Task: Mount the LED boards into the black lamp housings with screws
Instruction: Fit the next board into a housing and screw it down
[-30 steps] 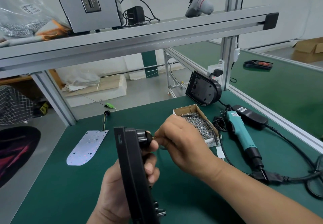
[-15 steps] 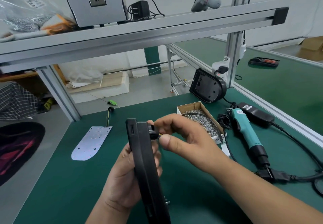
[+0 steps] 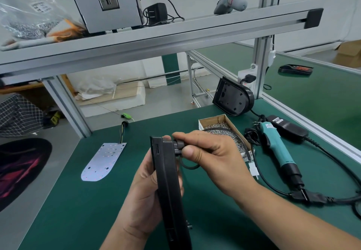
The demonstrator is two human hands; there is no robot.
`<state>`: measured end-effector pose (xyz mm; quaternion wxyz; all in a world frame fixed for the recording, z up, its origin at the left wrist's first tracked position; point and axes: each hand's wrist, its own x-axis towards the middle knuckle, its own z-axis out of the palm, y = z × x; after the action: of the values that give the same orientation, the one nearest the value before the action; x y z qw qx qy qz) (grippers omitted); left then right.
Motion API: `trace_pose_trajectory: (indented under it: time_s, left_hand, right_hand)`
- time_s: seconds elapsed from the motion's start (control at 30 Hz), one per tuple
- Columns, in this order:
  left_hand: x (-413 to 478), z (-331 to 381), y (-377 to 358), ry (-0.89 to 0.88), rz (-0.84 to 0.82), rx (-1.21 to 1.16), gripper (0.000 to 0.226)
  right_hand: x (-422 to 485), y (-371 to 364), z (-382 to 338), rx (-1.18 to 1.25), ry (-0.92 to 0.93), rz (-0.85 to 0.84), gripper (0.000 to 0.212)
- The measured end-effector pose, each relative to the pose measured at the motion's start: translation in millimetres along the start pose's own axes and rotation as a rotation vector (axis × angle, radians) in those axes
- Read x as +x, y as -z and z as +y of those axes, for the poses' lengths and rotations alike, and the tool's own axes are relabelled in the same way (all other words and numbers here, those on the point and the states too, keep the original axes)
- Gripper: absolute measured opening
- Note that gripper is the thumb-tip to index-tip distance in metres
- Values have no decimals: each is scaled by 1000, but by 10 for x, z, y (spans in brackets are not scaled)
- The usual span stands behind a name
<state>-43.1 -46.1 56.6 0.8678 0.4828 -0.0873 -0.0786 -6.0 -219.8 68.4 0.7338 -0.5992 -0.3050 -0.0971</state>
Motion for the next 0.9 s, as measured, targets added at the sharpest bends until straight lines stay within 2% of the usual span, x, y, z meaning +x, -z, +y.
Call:
trace_pose_trajectory:
  time_s: [0.07,0.13,0.33,0.5,0.6,0.73,0.9]
  left_hand:
    - [-23,21,-38,-10,11,-14,122]
    - [-38,29,-65,-7,33,-40,132]
    - [-62,28,-93,-10,61,-46,125]
    - [-53,1,-108,-35,77,-29,118]
    - [-53,3,-116,-51,101,-22,127]
    - [-46,-8,-121,-1,75,-8,108]
    - [-42,-3,-109,-29,101,3,133]
  right_hand:
    - [-4,16,-20,-62,23,-13,32]
    - [-7,25,-41,-139,47,-17,33]
    - [-17,-1,-77,-366,114,-48,37]
    - [-54,-48,-66,-455,130,13,36]
    - [-69,-66,-71,-484,150,21,37]
    - [-75,-86,-101,-572,200,20,33]
    - [-36,-76,-142,-640,237,-8,31]
